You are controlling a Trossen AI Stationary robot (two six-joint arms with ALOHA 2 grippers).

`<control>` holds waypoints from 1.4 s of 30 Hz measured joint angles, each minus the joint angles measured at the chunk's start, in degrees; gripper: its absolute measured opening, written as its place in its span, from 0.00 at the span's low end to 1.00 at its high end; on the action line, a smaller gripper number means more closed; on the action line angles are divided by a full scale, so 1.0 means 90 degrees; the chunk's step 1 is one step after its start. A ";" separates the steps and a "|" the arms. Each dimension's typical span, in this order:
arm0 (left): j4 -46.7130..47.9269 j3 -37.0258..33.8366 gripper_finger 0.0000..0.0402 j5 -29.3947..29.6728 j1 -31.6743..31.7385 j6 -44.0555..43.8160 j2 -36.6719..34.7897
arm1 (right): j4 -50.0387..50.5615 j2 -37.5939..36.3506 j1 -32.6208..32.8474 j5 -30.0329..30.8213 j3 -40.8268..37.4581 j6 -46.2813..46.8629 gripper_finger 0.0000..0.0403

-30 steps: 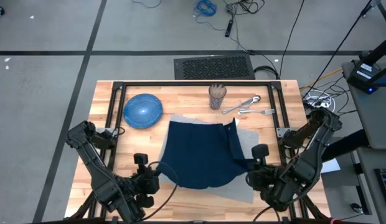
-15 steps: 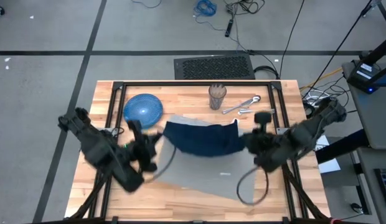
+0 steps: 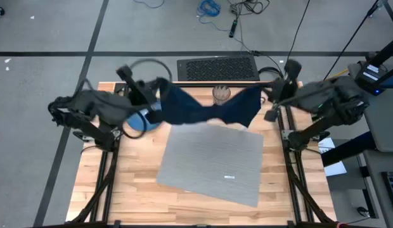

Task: Set table place
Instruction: Fold the blue napkin

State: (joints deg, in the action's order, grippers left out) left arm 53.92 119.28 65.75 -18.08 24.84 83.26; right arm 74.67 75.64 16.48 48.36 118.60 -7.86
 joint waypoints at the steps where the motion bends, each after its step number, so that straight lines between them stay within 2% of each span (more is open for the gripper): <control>1: -0.0151 0.0097 0.00 -0.0103 0.0014 0.0172 -0.0005 | 0.0011 -0.0002 -0.0036 -0.0167 0.0076 -0.0009 0.00; 4: -0.0045 0.0172 0.00 -0.0300 0.0005 0.0230 -0.0014 | 0.0293 0.0004 -0.0033 -0.0636 0.0094 0.0173 0.00; 6: 0.0465 0.0153 0.00 -0.0430 -0.0058 -0.0137 0.0000 | 0.0666 0.0073 -0.0027 -0.0976 0.0080 0.0476 0.00; 9: 0.1459 0.0146 0.00 -0.0674 -0.0171 -0.1143 0.0084 | 0.0984 0.0158 0.0042 -0.1368 -0.0116 0.0845 0.00; 13: 0.2692 0.0066 0.00 -0.0865 -0.0420 -0.2504 0.0296 | 0.0843 0.0175 0.0445 -0.1793 -0.0693 0.1170 0.00; 19: 0.3722 -0.0482 0.00 -0.1362 -0.0968 -0.4110 0.0611 | 0.0727 0.0172 0.1193 -0.2074 -0.1714 0.1932 0.00; 24: 0.4000 -0.1039 0.00 -0.1549 -0.1489 -0.5023 0.0794 | 0.0569 0.0172 0.1896 -0.2162 -0.2559 0.2714 0.00; 31: 0.4009 -0.1647 0.00 -0.1593 -0.2261 -0.6017 0.0810 | -0.0209 0.0172 0.2921 -0.2196 -0.3520 0.3541 0.00; 38: 0.3943 -0.2075 0.00 -0.1631 -0.2941 -0.7038 0.0811 | -0.1568 0.0204 0.3647 -0.2021 -0.4194 0.3706 0.00; 42: 0.3547 -0.2409 0.00 -0.1874 -0.3177 -0.7229 0.0816 | -0.2228 0.0245 0.3900 -0.1979 -0.4578 0.3792 0.00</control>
State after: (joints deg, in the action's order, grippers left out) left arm 85.84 97.60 48.88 -46.67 -40.23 90.61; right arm 54.62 77.85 51.57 30.56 77.39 26.27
